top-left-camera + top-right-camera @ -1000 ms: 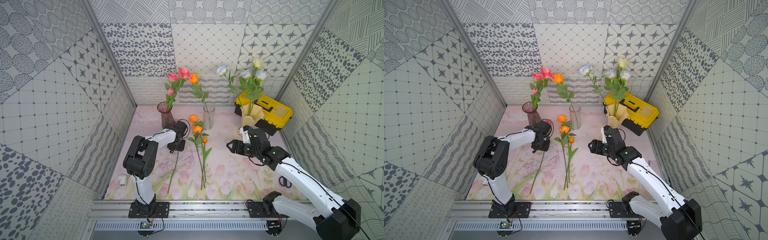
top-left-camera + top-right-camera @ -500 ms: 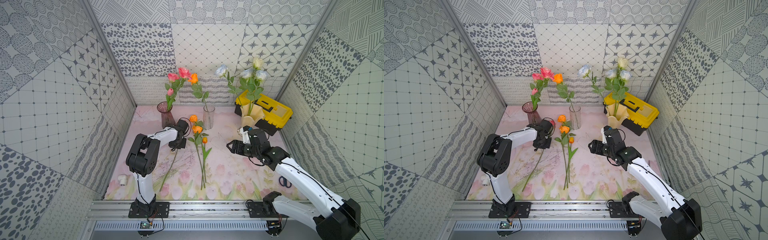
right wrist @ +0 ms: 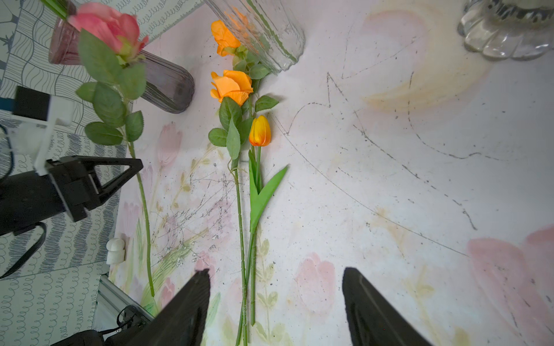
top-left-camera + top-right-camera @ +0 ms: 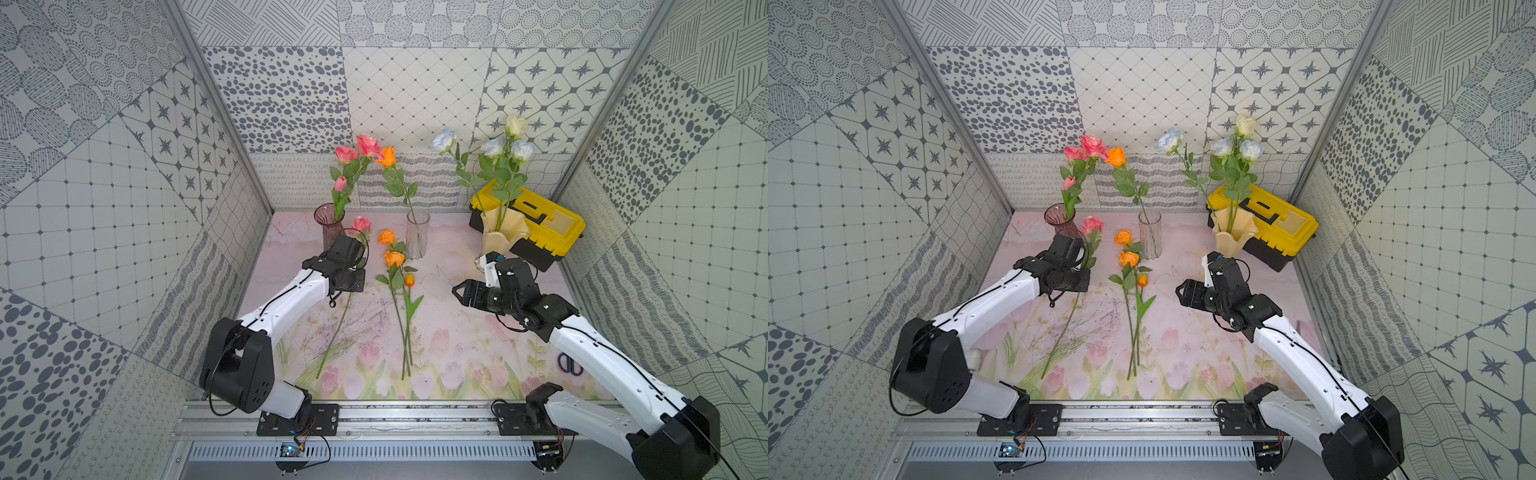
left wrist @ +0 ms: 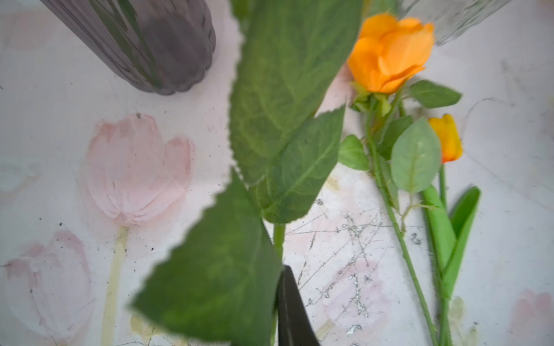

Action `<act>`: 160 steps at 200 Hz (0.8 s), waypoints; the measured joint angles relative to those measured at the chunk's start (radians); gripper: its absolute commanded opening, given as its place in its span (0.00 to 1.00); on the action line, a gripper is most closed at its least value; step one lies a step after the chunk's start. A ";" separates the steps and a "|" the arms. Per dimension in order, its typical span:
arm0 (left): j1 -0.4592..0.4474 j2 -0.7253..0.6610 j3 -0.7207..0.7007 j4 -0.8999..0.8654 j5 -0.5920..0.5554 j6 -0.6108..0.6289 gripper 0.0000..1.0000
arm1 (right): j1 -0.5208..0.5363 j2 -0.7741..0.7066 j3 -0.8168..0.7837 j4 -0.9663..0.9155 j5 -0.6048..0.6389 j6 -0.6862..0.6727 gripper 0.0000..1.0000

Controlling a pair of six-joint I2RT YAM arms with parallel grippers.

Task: Arrange the flowers in different vases according to their variety
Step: Pick up the flower at the center of the board.

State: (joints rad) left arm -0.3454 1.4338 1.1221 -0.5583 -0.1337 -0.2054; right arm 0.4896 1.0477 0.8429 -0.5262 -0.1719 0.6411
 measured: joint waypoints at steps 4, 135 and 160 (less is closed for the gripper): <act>0.000 -0.022 0.000 0.010 0.003 0.006 0.00 | 0.000 0.000 0.000 0.001 0.000 0.001 0.74; 0.024 -0.207 0.280 0.257 0.043 0.209 0.00 | 0.000 0.000 0.000 0.007 0.000 0.007 0.74; 0.049 -0.169 0.357 0.323 0.040 0.241 0.00 | 0.000 0.000 0.000 0.007 0.000 0.007 0.74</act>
State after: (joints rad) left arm -0.2962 1.2644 1.4788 -0.2356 -0.0933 0.0353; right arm 0.4896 1.0481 0.8433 -0.5190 -0.1722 0.6479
